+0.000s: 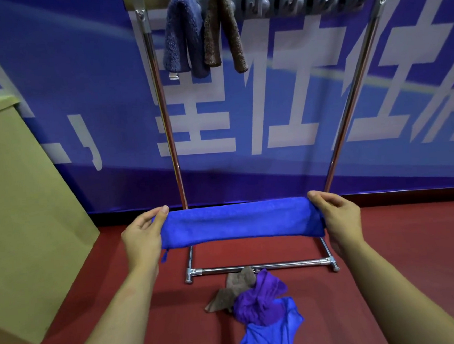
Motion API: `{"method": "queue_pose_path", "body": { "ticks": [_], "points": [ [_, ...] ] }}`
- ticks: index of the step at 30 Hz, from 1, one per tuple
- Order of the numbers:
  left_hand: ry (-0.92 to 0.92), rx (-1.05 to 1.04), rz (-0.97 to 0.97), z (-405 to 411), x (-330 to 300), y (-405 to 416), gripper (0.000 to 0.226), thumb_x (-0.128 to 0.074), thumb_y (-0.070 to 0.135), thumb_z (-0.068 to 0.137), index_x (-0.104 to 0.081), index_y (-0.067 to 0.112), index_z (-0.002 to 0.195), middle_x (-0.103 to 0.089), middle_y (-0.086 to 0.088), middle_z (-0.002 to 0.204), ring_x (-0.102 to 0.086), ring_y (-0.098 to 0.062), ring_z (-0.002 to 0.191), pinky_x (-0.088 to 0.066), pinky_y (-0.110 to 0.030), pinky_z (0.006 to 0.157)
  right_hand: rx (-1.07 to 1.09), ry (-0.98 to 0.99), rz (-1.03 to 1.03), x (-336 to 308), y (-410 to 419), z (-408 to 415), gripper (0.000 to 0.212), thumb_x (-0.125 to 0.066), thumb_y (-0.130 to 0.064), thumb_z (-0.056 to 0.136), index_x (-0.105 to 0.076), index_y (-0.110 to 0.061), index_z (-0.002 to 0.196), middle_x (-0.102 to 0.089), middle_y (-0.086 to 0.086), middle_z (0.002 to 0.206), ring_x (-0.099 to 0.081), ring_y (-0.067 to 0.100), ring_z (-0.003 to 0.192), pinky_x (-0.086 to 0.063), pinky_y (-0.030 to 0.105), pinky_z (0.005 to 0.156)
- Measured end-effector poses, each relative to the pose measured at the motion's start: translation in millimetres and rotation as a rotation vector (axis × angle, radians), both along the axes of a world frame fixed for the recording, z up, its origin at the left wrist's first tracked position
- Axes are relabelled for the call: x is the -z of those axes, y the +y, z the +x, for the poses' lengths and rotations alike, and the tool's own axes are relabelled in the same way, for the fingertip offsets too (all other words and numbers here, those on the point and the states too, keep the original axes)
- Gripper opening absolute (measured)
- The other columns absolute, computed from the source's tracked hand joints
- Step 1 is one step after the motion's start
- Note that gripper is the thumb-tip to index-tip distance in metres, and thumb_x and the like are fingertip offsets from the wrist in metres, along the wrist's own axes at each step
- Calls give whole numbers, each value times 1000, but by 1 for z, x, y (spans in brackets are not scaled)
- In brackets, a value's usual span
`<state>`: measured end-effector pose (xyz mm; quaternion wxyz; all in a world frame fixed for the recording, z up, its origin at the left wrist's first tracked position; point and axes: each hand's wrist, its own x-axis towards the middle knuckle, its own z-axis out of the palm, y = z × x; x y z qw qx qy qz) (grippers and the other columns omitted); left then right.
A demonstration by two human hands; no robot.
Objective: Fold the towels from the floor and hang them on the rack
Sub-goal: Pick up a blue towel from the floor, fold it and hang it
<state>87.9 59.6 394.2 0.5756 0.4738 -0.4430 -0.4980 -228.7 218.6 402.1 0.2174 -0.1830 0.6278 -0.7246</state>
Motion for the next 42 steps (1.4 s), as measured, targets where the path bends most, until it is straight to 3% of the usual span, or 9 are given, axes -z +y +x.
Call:
{"method": "queue_pose_path", "body": {
  "ticks": [3, 6, 14, 21, 25, 31, 35, 38, 42],
  "points": [
    [-21, 70, 73, 1, 6, -2, 25, -80, 13, 85, -75, 12, 109, -77, -5, 99, -73, -16, 94, -56, -31, 89, -92, -26, 96, 6, -2, -5, 30, -79, -4, 81, -74, -4, 110, -75, 20, 103, -68, 24, 86, -57, 41, 89],
    [-46, 142, 106, 1, 8, -2, 40, -78, 4, 84, -69, 7, 123, -75, -11, 104, -73, -21, 94, -60, -24, 78, -137, -9, 150, 10, -2, -9, 41, -78, 3, 80, -70, -6, 119, -74, 20, 104, -69, 27, 86, -59, 39, 85],
    [7, 139, 82, 2, 8, -3, 50, -77, 3, 85, -61, 14, 131, -77, -6, 98, -75, -14, 85, -62, -23, 73, -98, 13, 124, 10, 2, -9, 37, -78, -1, 82, -69, -3, 119, -75, 12, 97, -71, 21, 82, -62, 22, 70],
    [2, 148, 44, 1, 8, -4, 39, -75, 4, 87, -67, 17, 123, -77, -10, 101, -74, -23, 95, -58, -37, 88, -48, 51, 93, 7, 1, -5, 34, -78, -5, 84, -71, -5, 117, -76, 9, 99, -72, 17, 86, -61, 26, 79],
    [-63, 155, -14, 2, 9, -4, 22, -74, 7, 89, -74, 21, 105, -76, -10, 101, -72, -23, 97, -57, -34, 87, -40, 84, 67, 5, 2, -5, 32, -77, -6, 85, -72, -7, 117, -76, 7, 99, -72, 13, 86, -60, 18, 78],
    [-63, 138, -85, 1, 5, -4, 19, -72, 7, 91, -74, 21, 103, -76, -11, 102, -71, -16, 92, -58, -22, 81, -25, 104, 47, 1, 3, -4, 32, -78, -9, 85, -72, -10, 117, -77, 6, 99, -73, 14, 89, -59, 17, 76],
    [-30, 115, -85, 2, 3, -3, 21, -73, 6, 90, -74, 19, 106, -75, -17, 104, -70, -18, 91, -58, -35, 89, 9, 92, 30, 3, 1, -6, 37, -83, -11, 80, -72, -11, 116, -72, 4, 88, -68, 14, 79, -58, 16, 73],
    [-9, 92, -66, 3, 3, -3, 33, -76, 4, 86, -71, 14, 117, -71, -18, 105, -68, -18, 91, -56, -39, 91, -6, 27, -4, 5, -1, -7, 47, -83, -7, 80, -67, -9, 124, -61, 3, 87, -63, 13, 81, -57, 24, 84],
    [144, 114, 84, 2, 4, -6, 57, -76, 2, 85, -58, 11, 139, -66, -7, 121, -68, -16, 104, -58, -32, 92, -95, -200, -38, 6, -2, -10, 50, -77, -3, 83, -60, 4, 130, -67, 19, 120, -66, 27, 105, -51, 46, 103]
  ]
}}
